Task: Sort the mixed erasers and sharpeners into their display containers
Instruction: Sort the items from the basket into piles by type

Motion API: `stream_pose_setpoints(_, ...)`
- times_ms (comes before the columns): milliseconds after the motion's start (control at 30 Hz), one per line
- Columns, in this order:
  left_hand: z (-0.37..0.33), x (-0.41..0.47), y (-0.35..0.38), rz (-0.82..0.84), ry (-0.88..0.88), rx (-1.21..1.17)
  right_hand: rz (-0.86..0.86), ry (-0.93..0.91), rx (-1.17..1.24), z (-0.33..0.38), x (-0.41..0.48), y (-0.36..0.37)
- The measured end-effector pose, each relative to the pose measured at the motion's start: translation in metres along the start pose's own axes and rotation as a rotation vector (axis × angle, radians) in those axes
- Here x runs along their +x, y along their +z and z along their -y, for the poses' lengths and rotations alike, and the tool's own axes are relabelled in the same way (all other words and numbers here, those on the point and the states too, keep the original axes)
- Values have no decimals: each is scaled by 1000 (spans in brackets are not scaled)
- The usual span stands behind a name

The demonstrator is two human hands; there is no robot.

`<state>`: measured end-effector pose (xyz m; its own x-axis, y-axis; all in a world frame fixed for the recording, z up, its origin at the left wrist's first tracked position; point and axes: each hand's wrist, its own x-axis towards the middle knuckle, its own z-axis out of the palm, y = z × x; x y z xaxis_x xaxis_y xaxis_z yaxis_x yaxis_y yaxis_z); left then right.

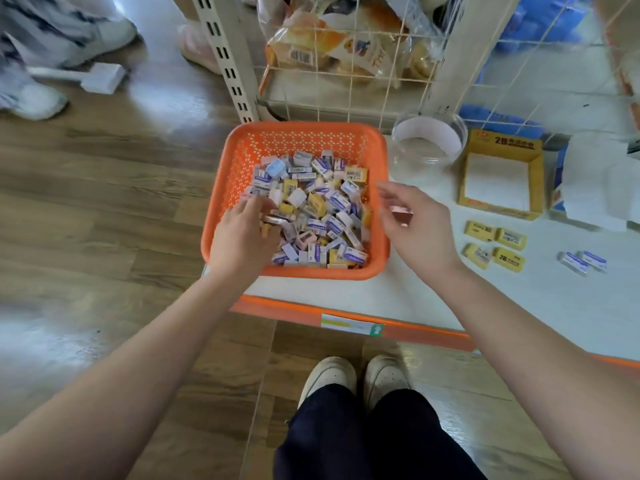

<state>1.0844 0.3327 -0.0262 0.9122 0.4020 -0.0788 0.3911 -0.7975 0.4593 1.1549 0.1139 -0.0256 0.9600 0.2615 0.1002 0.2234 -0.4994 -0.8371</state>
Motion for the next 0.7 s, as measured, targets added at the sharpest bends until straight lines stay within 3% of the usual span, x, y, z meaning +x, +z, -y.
stream_pose_setpoints(133, 6, 1, 3, 58, -56, 78, 117, -58, -71, 8, -1, 16)
stream_pose_setpoints(400, 1, 13, 6, 229, -130, 203, 188, -36, -485, 29, 21, 47)
stream_pose_setpoints(600, 2, 14, 9, 208, -118, 170, 324, -154, -707, 22, 26, 64)
stream_pose_setpoints(700, 3, 14, 9, 204, -107, 173, 373, -124, -650, 17, 35, 73)
